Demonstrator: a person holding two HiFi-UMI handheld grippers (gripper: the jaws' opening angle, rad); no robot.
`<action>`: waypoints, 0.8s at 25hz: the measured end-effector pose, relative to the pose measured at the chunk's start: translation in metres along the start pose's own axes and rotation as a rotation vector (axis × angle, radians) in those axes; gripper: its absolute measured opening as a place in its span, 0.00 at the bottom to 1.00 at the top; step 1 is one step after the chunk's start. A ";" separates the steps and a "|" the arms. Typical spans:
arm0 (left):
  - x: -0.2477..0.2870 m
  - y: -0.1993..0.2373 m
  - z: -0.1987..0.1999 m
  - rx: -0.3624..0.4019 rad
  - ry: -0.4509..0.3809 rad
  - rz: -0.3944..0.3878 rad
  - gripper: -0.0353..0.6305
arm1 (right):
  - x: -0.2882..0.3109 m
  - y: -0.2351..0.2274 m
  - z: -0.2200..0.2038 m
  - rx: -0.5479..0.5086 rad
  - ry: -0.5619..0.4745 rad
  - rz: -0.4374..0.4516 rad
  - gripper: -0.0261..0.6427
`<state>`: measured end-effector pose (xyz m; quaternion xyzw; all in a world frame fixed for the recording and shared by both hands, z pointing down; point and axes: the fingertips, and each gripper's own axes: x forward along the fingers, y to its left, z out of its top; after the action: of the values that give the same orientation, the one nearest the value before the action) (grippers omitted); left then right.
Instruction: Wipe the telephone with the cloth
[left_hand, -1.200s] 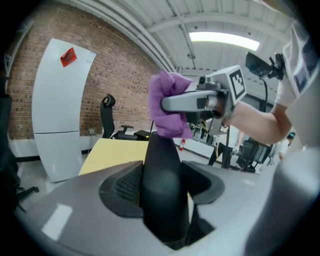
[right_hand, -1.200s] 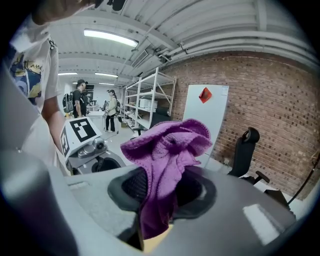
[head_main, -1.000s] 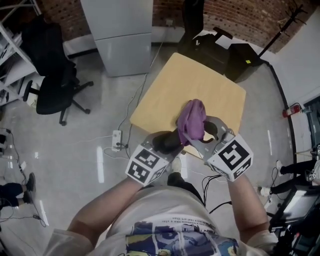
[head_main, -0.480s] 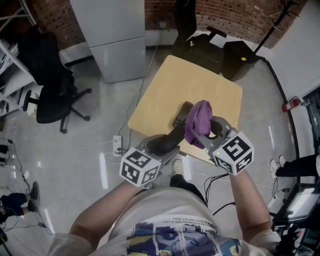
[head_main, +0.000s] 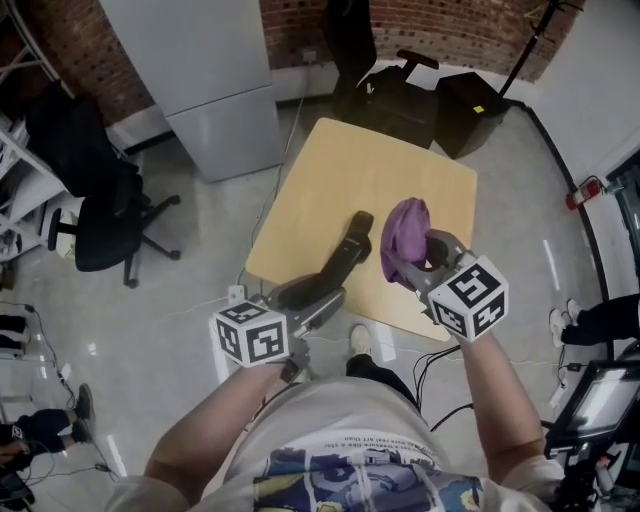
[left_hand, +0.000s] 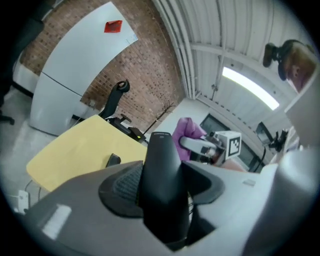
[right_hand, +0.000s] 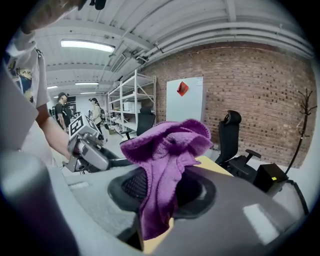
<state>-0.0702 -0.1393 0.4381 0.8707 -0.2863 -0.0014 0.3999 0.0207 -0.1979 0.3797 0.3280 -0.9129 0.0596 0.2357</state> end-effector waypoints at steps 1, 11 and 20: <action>0.003 -0.001 0.004 -0.032 -0.012 -0.015 0.43 | 0.003 0.000 -0.003 0.003 0.007 0.009 0.21; 0.023 0.000 0.025 -0.385 -0.123 -0.130 0.43 | 0.029 0.029 -0.021 0.012 0.022 0.151 0.21; 0.042 -0.005 0.046 -0.522 -0.205 -0.243 0.43 | 0.038 0.067 -0.028 -0.023 0.033 0.319 0.21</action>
<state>-0.0430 -0.1898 0.4126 0.7618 -0.2087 -0.2106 0.5760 -0.0361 -0.1601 0.4254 0.1749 -0.9501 0.0911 0.2419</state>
